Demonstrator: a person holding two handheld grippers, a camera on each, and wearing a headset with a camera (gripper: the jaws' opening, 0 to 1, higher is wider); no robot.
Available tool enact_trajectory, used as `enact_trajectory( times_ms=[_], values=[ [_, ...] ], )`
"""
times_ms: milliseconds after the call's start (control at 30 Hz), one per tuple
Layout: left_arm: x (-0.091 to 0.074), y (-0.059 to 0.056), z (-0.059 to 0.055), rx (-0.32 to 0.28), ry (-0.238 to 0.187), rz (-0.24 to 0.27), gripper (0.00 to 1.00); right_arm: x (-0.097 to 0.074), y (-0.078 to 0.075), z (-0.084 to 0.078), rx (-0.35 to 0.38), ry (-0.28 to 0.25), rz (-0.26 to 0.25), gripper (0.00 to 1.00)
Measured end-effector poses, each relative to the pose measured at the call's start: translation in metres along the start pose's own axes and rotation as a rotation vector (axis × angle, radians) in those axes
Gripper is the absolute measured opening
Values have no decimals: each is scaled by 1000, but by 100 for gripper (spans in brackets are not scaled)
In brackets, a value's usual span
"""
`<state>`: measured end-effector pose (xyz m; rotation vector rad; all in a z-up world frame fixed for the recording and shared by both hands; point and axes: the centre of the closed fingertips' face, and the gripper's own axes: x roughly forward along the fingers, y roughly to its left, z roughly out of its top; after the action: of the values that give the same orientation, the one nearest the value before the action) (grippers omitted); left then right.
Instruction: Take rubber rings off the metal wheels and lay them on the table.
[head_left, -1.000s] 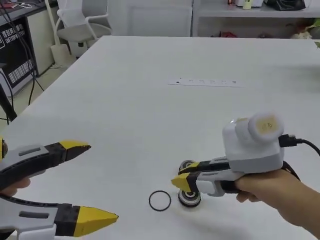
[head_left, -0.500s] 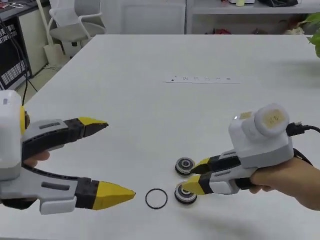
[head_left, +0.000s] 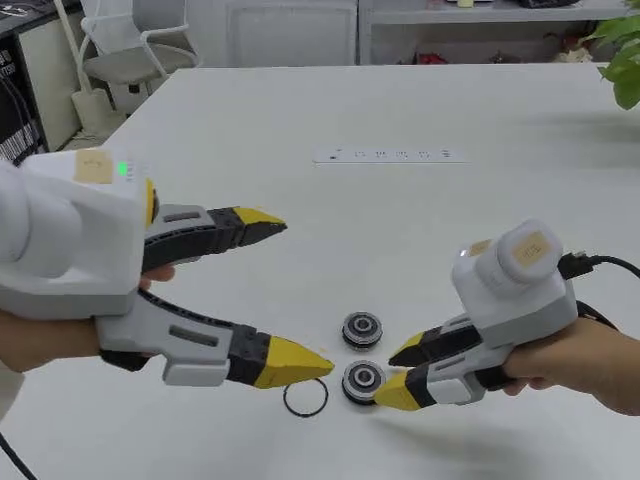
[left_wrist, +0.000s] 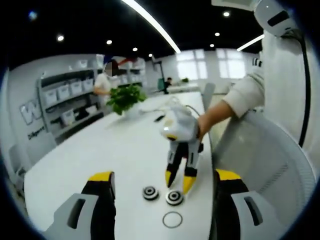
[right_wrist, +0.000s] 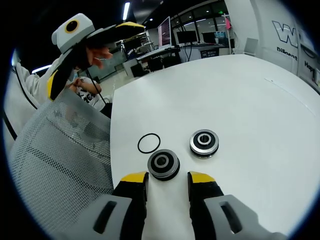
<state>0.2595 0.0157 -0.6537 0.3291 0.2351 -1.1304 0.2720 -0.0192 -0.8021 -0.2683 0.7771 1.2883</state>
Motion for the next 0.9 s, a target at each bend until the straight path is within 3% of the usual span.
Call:
enact_trajectory(
  times_ms=[200, 400, 667, 800, 900],
  values=[
    [23, 1, -1, -2, -15, -25, 81, 0, 0, 1, -16, -12, 1, 26],
    [41, 3, -16, -27, -16, -33, 73, 1, 1, 2, -36, -21, 9, 25],
    [57, 0, -50, -69, 24, -42, 63, 3, 4, -1, -60, -8, 18, 23],
    [62, 0, -66, -96, 36, -40, 49, 5, 4, -3, -74, -2, 21, 22],
    [64, -2, -80, -98, 74, -50, 43, 5, 4, -4, -81, 2, 20, 21]
  ],
)
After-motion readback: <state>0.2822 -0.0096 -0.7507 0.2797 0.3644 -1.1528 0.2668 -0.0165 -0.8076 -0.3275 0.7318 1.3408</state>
